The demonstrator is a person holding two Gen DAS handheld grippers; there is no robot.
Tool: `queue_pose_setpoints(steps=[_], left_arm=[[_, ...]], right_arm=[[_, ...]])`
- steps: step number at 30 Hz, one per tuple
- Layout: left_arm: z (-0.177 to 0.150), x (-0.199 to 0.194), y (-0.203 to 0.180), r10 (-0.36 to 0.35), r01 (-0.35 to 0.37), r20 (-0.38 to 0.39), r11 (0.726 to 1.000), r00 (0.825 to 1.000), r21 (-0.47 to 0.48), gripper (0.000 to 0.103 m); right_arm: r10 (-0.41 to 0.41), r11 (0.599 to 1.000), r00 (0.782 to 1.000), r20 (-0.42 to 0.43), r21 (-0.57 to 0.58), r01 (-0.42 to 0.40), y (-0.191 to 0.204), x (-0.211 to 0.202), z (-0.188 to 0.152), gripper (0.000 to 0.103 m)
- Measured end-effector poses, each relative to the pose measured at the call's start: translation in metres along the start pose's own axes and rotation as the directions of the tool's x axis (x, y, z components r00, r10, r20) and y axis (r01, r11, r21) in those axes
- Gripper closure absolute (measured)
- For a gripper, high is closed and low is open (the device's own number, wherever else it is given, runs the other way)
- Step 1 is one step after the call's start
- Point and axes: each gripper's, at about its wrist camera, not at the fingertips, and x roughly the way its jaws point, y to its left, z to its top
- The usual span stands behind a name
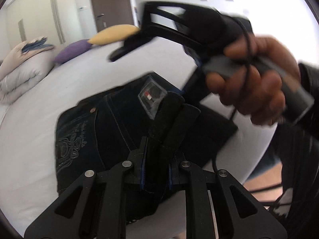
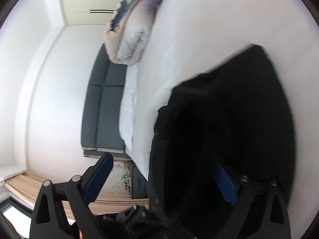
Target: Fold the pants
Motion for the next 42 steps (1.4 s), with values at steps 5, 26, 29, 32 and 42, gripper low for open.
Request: queue_pose_setpoints(steps=[5, 26, 29, 32, 42], left_arm=[[0.000, 0.011, -0.023, 0.058, -0.057, -0.013, 0.996, 0.998, 0.072, 0.089], [0.018, 0.010, 0.002, 0.091, -0.088, -0.035, 0.993, 0.995, 0.073, 0.090], [0.027, 0.015, -0.005, 0.081, -0.078, -0.033, 0.993, 0.996, 0.087, 0.090], [0.030, 0.024, -0.014, 0.068, -0.063, -0.045, 0.992, 0.997, 0.106, 0.090], [0.028, 0.036, -0.033, 0.054, -0.042, -0.074, 0.987, 0.996, 0.154, 0.090]], right_arm=[[-0.104, 0.994, 0.994, -0.028, -0.031, 0.103, -0.012, -0.015, -0.004, 0.045], [-0.302, 0.930, 0.953, -0.008, -0.222, 0.293, 0.028, 0.017, 0.038, 0.088], [-0.297, 0.929, 0.955, 0.015, -0.227, 0.293, 0.025, 0.008, 0.042, 0.088], [-0.289, 0.933, 0.957, 0.025, -0.214, 0.288, 0.015, -0.005, 0.044, 0.089], [-0.259, 0.947, 0.965, 0.043, -0.184, 0.262, -0.007, -0.024, 0.042, 0.089]])
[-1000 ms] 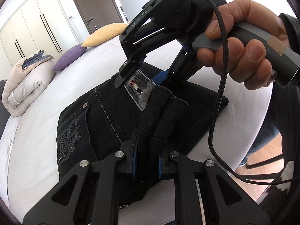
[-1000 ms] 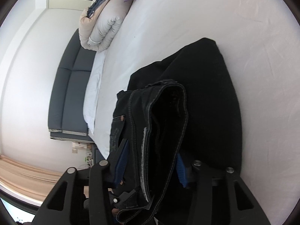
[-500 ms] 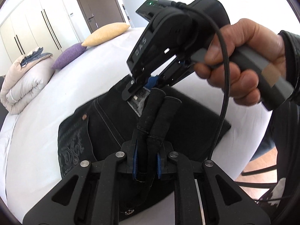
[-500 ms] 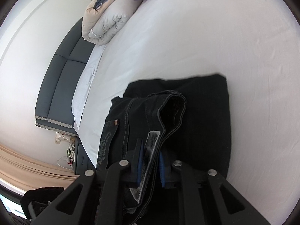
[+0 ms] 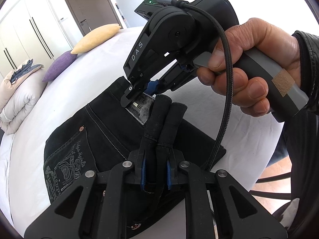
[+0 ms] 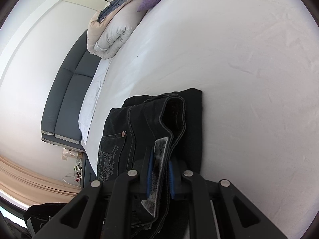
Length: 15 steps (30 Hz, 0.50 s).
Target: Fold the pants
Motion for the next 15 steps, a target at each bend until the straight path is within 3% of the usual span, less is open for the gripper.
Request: queue_pose_setpoints(steps=[10, 15], left_arm=[[-0.009, -0.001, 0.016, -0.014, 0.013, -0.021, 1.000, 1.000, -0.015, 0.090], [-0.018, -0.006, 0.026, -0.005, 0.004, -0.007, 0.999, 1.000, -0.048, 0.083]], right_arm=[[0.008, 0.999, 1.000, 0.017, 0.040, -0.008, -0.019, 0.005, -0.006, 0.089], [0.039, 0.999, 0.999, 0.028, 0.037, -0.040, -0.026, 0.010, -0.007, 0.091]])
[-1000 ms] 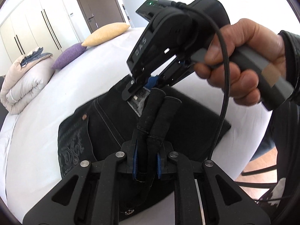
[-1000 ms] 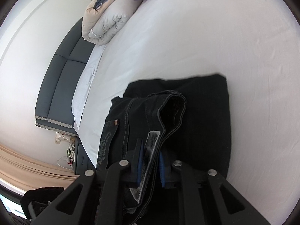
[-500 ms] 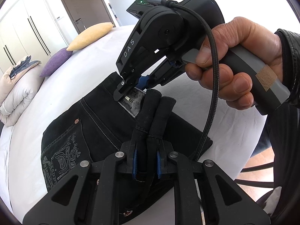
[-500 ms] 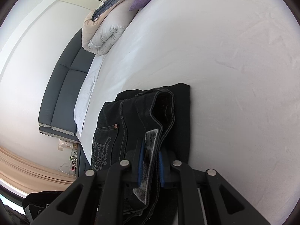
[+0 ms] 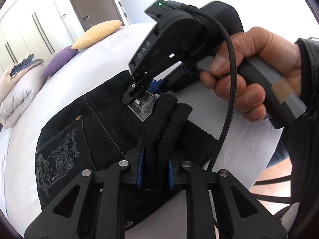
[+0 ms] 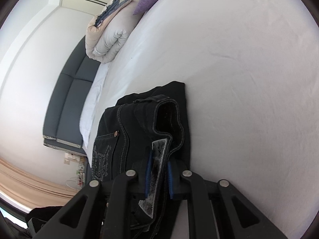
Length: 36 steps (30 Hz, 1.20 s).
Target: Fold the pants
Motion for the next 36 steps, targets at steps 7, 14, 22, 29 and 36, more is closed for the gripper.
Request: queue_pose_setpoints(steps=[7, 14, 22, 29, 36], left_arm=[[-0.024, -0.049, 0.052, -0.168, 0.175, 0.053, 0.967, 0.984, -0.183, 0.056], [-0.059, -0.088, 0.158, -0.189, 0.255, 0.190, 0.868, 0.963, -0.426, 0.046], [-0.053, -0.009, 0.292, -0.367, 0.399, 0.189, 0.664, 0.911, -0.632, 0.073], [-0.073, 0.028, 0.312, -0.430, 0.431, 0.174, 0.625, 0.886, -0.651, 0.084], [-0.118, -0.012, 0.291, -0.477, 0.535, 0.281, 0.563, 0.833, -0.629, 0.084]], right_arm=[[0.023, 0.998, 0.999, 0.025, 0.060, -0.024, -0.002, -0.012, -0.003, 0.079], [-0.002, 0.996, 0.984, 0.176, 0.089, -0.014, 0.032, -0.060, -0.033, 0.075], [0.054, 0.995, 0.996, 0.076, 0.077, -0.059, 0.062, -0.004, -0.060, 0.094], [0.062, 0.974, 0.994, 0.088, 0.213, -0.079, 0.017, 0.003, -0.060, 0.103], [0.079, 0.981, 0.993, 0.093, 0.171, -0.094, 0.017, 0.009, -0.058, 0.103]])
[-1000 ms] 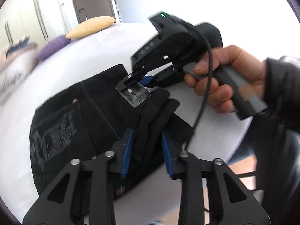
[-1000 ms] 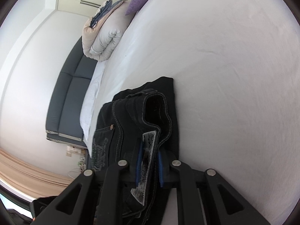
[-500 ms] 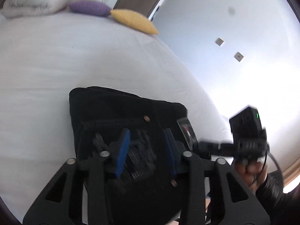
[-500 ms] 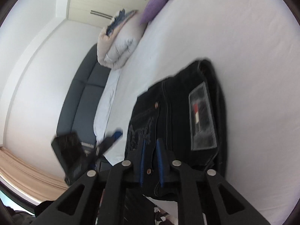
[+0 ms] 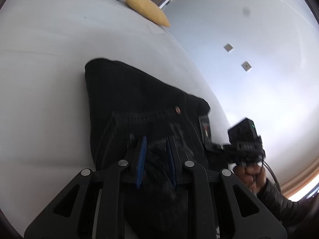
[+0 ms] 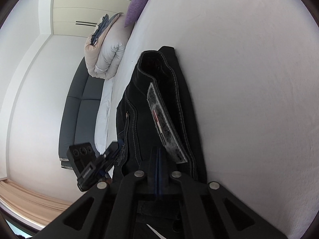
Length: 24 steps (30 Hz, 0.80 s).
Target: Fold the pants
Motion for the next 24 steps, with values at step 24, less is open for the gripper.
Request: queue_pose_setpoints(steps=[24], left_arm=[[-0.101, -0.056, -0.029, -0.028, 0.034, 0.086, 0.997, 0.996, -0.065, 0.083]], right_arm=[[-0.064, 0.984, 0.994, 0.085, -0.162, 0.077, 0.020, -0.021, -0.023, 0.086]])
